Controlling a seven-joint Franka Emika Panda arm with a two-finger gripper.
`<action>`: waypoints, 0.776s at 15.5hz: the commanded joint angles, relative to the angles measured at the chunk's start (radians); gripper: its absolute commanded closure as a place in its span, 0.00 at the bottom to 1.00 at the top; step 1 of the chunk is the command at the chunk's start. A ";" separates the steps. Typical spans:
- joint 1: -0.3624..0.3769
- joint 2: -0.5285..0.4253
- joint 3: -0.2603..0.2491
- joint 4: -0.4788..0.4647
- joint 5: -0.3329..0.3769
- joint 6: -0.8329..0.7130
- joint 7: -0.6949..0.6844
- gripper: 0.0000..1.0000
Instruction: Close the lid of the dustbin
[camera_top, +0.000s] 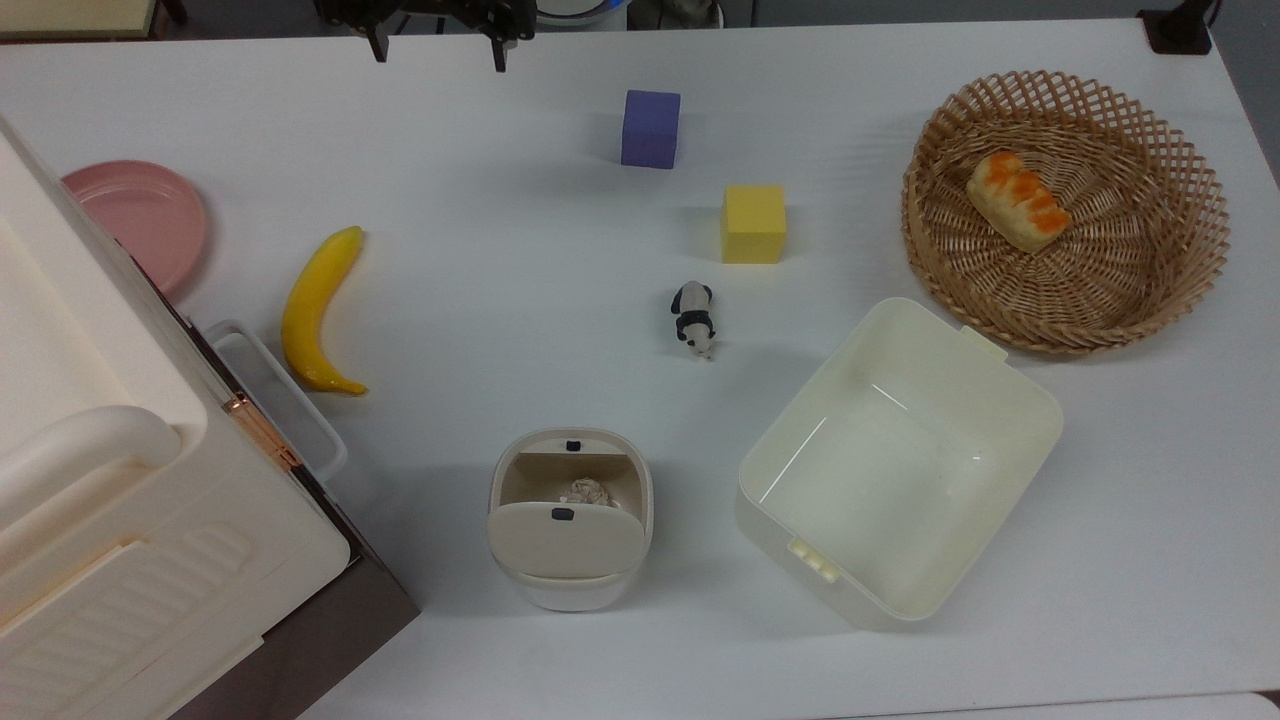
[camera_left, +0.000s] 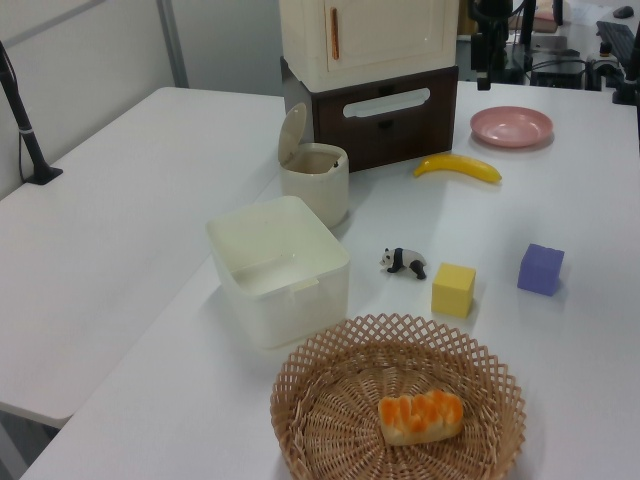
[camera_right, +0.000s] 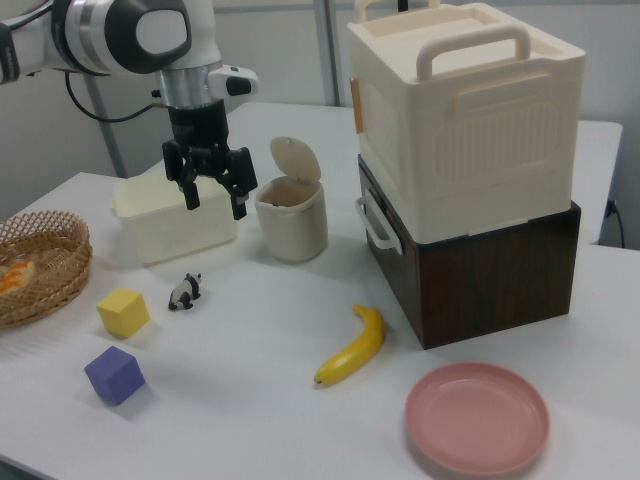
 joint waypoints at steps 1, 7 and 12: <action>0.009 0.002 0.003 -0.006 -0.018 0.025 0.012 0.00; 0.022 0.018 0.003 -0.006 -0.018 0.030 0.015 0.00; 0.033 0.015 0.003 -0.009 -0.016 0.031 0.015 0.00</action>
